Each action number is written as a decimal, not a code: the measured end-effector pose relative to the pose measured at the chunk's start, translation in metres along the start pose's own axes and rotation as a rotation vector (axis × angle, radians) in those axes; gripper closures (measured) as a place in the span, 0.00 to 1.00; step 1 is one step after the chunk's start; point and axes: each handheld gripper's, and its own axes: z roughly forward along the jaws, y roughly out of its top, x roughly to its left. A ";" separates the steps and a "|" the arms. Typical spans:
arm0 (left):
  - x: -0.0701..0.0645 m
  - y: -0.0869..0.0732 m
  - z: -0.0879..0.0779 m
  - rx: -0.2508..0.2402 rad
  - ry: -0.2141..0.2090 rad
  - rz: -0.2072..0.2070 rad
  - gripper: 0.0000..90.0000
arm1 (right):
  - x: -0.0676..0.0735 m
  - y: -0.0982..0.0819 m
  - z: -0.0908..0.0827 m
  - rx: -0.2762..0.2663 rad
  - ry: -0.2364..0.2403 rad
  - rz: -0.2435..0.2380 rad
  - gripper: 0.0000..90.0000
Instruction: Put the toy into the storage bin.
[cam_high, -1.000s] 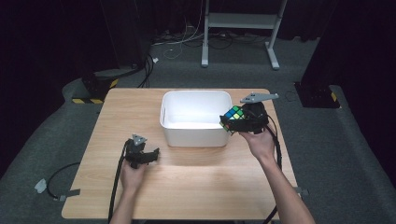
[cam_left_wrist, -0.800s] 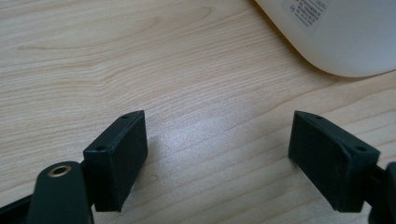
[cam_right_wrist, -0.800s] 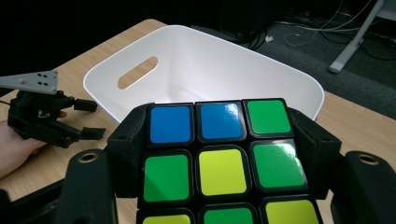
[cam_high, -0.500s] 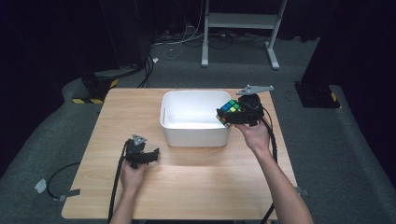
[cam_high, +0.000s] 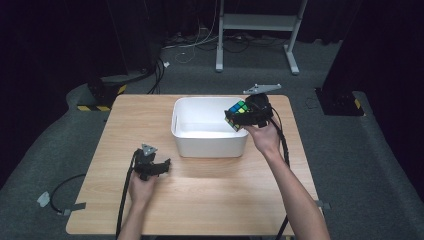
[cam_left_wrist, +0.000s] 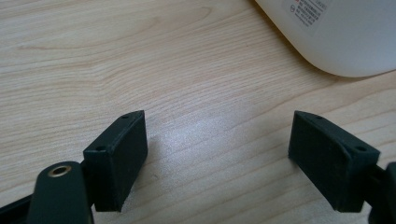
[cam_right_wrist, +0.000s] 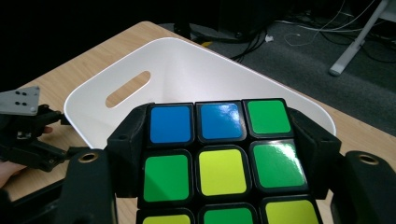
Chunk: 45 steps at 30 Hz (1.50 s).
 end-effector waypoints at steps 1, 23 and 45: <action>0.000 0.000 0.000 0.000 0.000 0.000 0.22 | 0.000 0.001 0.002 0.002 -0.002 -0.003 0.37; 0.000 0.000 0.000 0.000 0.000 0.000 0.22 | -0.005 0.023 0.039 0.030 -0.022 -0.001 0.37; 0.000 0.000 0.000 0.000 0.000 0.001 0.22 | -0.005 0.038 0.081 0.062 -0.023 0.023 0.37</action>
